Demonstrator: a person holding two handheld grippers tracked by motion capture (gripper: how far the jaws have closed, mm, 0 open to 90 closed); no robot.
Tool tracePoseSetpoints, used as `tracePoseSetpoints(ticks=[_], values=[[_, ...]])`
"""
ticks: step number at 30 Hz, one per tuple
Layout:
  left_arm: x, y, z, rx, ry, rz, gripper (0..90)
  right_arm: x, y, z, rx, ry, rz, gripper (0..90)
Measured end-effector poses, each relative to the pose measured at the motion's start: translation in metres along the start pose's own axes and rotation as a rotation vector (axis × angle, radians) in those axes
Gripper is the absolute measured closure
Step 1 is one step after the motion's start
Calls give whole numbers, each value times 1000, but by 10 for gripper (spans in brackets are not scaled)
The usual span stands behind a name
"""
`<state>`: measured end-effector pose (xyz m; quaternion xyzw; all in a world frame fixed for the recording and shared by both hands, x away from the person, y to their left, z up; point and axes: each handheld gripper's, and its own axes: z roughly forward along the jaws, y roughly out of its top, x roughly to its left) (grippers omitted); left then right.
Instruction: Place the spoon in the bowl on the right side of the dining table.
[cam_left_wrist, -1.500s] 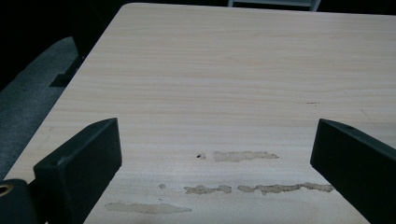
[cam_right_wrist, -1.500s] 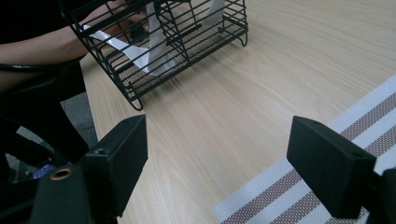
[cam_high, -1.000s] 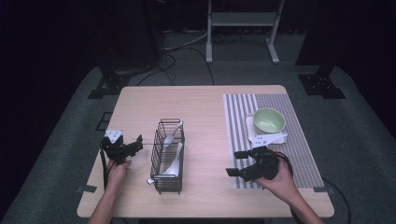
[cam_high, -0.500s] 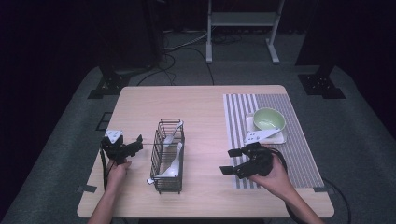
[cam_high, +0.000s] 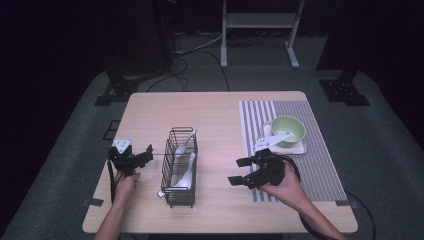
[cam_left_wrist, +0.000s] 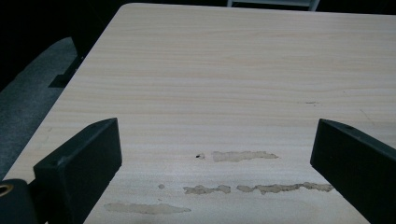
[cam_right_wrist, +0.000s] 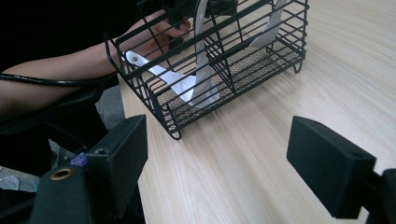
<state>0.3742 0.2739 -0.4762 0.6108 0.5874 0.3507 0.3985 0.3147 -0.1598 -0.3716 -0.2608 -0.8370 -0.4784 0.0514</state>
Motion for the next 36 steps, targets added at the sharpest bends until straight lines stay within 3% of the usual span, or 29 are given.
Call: tracePoseSetpoints(ticks=[36], values=[[-1, 0, 0, 2, 0, 11, 10, 7, 29, 22, 40, 52, -14, 200]])
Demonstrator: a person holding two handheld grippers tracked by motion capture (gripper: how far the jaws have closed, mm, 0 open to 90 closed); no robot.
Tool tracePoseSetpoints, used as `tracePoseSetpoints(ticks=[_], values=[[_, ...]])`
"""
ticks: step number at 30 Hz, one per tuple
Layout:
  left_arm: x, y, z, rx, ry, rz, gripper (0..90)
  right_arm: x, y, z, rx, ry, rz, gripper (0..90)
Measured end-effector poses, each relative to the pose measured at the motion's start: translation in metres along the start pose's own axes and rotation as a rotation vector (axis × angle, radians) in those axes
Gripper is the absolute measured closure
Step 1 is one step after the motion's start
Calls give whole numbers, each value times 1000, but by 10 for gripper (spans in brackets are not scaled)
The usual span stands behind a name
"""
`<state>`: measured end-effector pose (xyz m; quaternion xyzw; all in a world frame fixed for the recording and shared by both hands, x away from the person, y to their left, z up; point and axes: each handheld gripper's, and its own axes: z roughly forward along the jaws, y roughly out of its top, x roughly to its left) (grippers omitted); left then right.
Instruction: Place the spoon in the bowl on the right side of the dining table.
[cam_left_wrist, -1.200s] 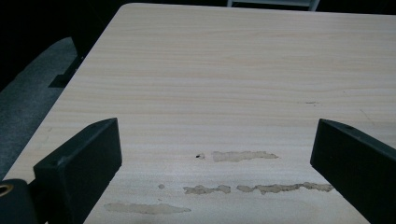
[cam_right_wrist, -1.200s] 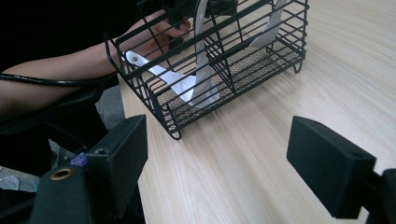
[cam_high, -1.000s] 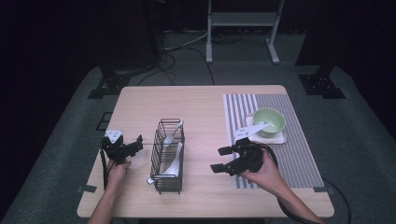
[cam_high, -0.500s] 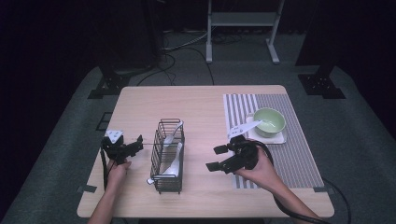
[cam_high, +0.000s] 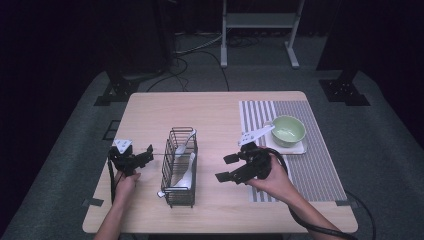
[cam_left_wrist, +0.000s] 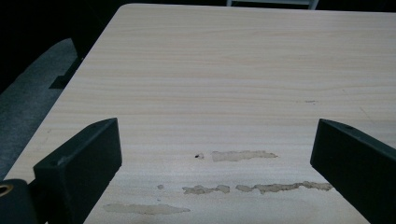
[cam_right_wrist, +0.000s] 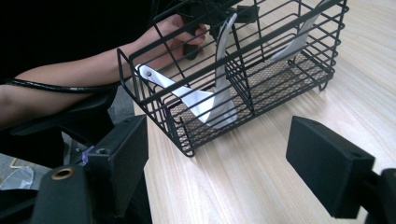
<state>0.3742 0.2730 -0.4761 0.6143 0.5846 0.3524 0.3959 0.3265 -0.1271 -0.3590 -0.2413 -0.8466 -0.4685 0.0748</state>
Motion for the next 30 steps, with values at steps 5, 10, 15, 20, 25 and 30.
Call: tracePoseSetpoints(ticks=[5, 10, 15, 20, 25, 30], values=[[0, 0, 0, -1, 1, -1, 10, 1, 4, 3, 5, 8, 0, 200], [0, 0, 0, 0, 0, 0, 10, 1, 9, 6, 7, 14, -2, 201], [0, 0, 0, 0, 0, 1, 9, 1, 13, 10, 14, 22, 2, 201], [0, 0, 0, 0, 1, 0, 10, 2, 17, 12, 18, 25, 0, 201], [0, 0, 0, -1, 0, 0, 10, 3, 24, 18, 21, 37, 0, 201], [0, 0, 0, -2, -1, 0, 10, 5, 32, 23, 21, 48, 5, 203]])
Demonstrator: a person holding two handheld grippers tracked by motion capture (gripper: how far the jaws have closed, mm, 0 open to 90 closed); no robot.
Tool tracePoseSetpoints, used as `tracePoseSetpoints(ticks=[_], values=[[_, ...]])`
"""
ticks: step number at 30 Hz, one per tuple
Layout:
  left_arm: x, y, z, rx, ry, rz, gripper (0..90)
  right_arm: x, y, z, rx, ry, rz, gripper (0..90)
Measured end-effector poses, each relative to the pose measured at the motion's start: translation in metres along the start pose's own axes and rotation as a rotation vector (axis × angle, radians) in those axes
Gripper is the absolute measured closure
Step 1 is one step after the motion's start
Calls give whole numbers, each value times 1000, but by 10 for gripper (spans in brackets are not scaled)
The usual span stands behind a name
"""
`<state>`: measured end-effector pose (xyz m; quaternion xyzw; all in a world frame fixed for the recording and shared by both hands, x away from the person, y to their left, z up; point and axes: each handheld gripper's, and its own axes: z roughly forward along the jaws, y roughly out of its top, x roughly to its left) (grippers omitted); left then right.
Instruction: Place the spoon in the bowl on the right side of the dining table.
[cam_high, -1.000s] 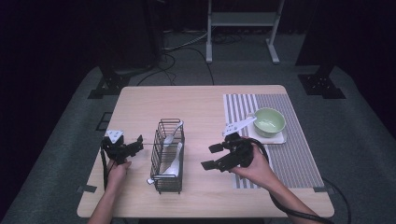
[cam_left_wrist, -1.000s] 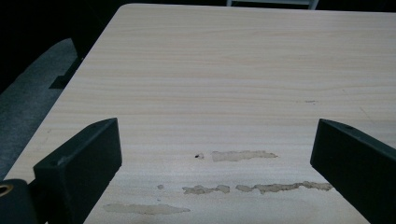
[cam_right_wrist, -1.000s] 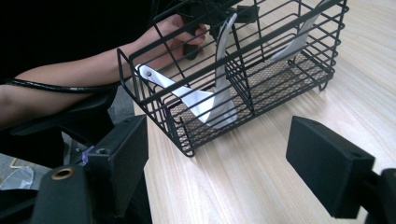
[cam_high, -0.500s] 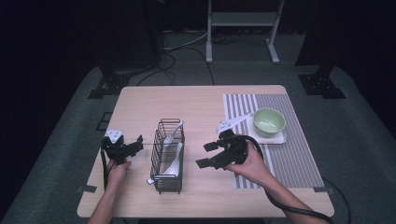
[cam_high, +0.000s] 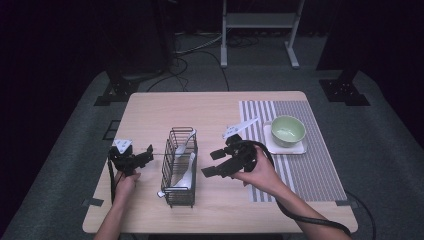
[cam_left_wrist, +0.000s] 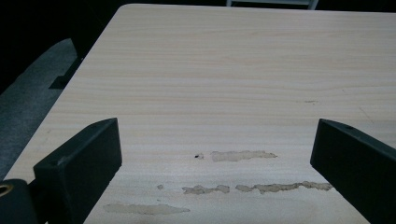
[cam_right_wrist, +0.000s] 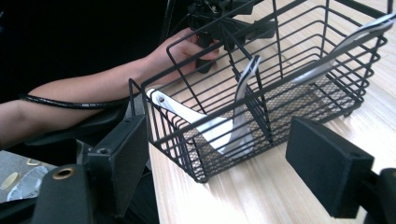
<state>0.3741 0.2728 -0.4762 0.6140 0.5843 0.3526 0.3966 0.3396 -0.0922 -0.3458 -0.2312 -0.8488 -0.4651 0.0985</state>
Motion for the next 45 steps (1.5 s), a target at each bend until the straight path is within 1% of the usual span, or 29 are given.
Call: tracePoseSetpoints(ticks=[4, 7, 14, 25, 30, 36, 41, 43, 45], values=[[0, 0, 0, 0, -1, 1, 9, -1, 4, 3, 7, 3, 7, 203], [0, 0, 0, 0, 0, 0, 10, -3, 8, 7, 11, 13, 20, 204], [0, 0, 0, 2, -2, 2, 9, -6, 15, 14, 27, 12, 22, 205], [0, 0, 0, 0, -2, 1, 9, -7, 25, 21, 34, 24, 26, 213], [0, 0, 0, 0, -3, 2, 9, -8, 26, 25, 28, 29, 41, 227], [0, 0, 0, 0, -4, 3, 9, -10, 28, 30, 35, 23, 51, 259], [0, 0, 0, 0, -3, 2, 9, -12, 30, 33, 40, 7, 64, 315], [0, 0, 0, 1, -5, 3, 10, -13, 30, 34, 46, 2, 82, 339], [0, 0, 0, 0, -5, 3, 9, -14, 31, 34, 48, -1, 86, 350]])
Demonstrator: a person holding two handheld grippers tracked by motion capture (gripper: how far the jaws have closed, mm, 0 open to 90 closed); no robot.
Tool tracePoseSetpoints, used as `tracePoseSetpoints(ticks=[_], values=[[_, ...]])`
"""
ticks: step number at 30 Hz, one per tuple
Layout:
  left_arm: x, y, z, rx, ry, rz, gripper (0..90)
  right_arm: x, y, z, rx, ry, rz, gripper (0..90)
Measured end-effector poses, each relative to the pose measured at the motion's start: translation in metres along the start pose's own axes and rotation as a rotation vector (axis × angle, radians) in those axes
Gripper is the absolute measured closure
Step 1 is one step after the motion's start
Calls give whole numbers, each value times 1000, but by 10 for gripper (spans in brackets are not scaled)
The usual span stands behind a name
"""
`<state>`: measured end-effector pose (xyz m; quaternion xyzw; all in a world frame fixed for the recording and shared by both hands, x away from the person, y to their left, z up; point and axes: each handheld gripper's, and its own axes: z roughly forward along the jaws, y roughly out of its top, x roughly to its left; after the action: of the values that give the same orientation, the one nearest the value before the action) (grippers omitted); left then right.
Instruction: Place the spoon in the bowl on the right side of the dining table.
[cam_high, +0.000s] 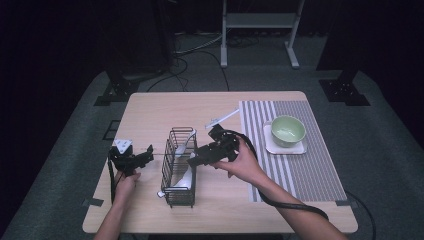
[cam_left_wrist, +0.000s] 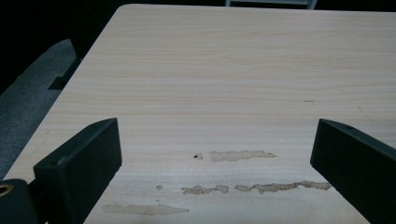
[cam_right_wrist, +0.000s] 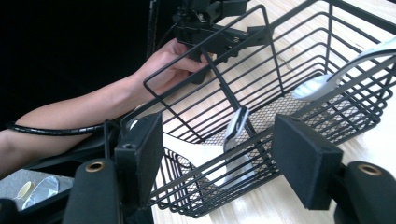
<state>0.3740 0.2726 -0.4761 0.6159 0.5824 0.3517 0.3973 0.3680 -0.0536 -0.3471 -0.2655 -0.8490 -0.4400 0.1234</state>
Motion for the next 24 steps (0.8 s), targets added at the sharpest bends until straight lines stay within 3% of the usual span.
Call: tracePoseSetpoints(ticks=[13, 24], values=[[0, 0, 0, 2, 1, -2, 10, -1, 6, 2, 24, -29, 60, 590], [1, 0, 0, 2, 6, -4, 9, -4, 7, 3, 28, -18, 94, 798]])
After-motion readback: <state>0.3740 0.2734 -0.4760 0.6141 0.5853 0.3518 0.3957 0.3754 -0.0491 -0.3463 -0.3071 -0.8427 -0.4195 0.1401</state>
